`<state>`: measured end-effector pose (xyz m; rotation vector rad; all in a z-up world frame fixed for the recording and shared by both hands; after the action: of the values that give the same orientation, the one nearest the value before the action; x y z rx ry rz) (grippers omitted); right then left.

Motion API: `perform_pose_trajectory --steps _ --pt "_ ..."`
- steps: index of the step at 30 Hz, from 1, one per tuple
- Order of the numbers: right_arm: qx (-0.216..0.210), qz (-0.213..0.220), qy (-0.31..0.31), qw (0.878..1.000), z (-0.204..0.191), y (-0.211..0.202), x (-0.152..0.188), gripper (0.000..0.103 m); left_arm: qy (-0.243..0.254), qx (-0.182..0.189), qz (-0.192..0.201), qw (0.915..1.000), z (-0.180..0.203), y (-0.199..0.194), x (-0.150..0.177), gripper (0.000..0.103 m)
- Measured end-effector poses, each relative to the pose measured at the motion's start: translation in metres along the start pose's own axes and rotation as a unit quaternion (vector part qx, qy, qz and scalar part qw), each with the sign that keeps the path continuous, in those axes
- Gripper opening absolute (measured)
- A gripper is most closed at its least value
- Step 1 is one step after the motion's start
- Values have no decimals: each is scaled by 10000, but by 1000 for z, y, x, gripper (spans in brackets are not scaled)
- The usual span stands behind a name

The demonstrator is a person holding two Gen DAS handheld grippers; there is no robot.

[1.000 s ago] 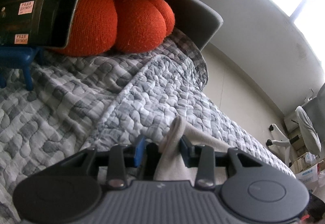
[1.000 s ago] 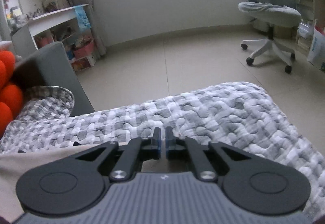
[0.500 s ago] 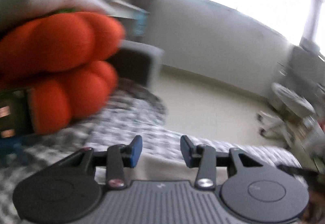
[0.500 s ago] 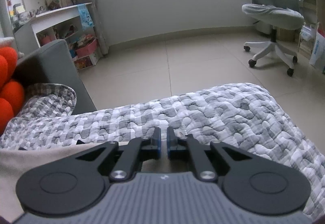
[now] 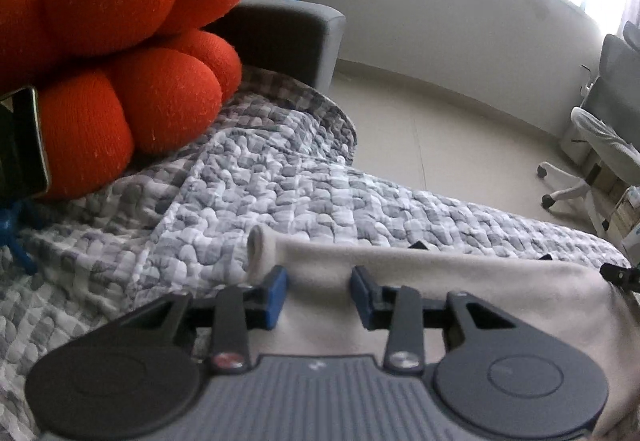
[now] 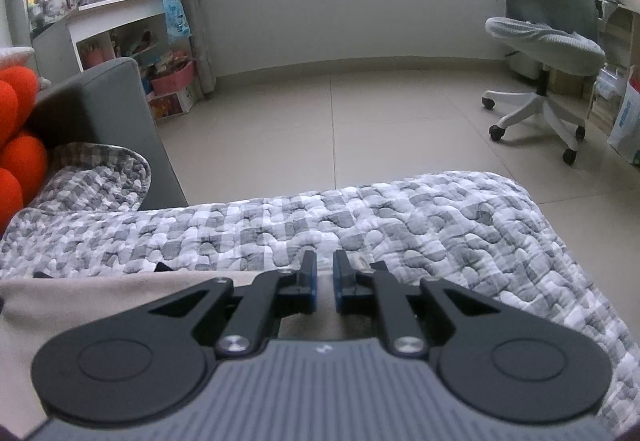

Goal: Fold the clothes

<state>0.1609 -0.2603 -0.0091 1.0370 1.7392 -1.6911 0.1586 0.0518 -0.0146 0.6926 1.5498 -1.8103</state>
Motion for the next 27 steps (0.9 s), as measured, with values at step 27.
perform_pose_trajectory --steps 27 --pt "-538 -645 -831 9930 -76 -14 20 37 -1419 44 -34 9899 -36 -10 -8 48"
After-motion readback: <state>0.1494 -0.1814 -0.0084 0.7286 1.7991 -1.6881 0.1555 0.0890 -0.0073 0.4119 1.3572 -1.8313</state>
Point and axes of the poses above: each gripper's, at about its wrist camera, not at the fingertips, and y roughly the way its jaws point, z to its right, x to its underside, the point moved 7 cm from there along y, roughly the way its jaws point, and after that the axes turned 1 degree about -y, right-handed, at the moved point
